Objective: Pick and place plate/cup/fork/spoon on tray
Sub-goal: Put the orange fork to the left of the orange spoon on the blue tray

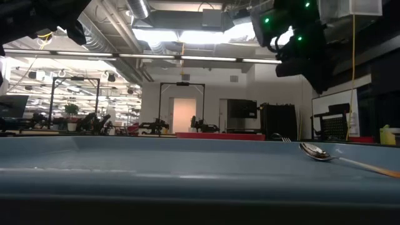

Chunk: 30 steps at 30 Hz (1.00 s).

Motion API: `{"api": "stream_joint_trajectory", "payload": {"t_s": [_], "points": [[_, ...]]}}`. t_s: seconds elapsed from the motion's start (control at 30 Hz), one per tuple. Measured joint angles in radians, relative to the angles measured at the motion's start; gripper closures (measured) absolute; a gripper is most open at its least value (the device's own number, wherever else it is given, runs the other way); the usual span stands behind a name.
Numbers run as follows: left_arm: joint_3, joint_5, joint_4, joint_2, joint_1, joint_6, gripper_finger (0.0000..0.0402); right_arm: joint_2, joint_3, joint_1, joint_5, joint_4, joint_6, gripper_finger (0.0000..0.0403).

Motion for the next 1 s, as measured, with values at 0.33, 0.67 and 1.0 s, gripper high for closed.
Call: {"api": "stream_joint_trajectory", "payload": {"t_s": [0.33,0.67,1.0], "points": [[0.0,-0.003,0.0,0.0,0.0,-0.008,0.0401,-0.001,-0.191,-0.175,-0.201,0.484,-0.336,0.0312],[0.0,-0.004,0.001,0.0,0.0,-0.002,0.0401,-0.001,-0.407,-0.148,-0.335,0.662,-0.259,0.0312],[0.0,-0.013,0.001,0.0,0.0,0.0,0.0401,-0.024,-0.397,-0.139,-0.354,0.716,-0.293,0.0312]]}}
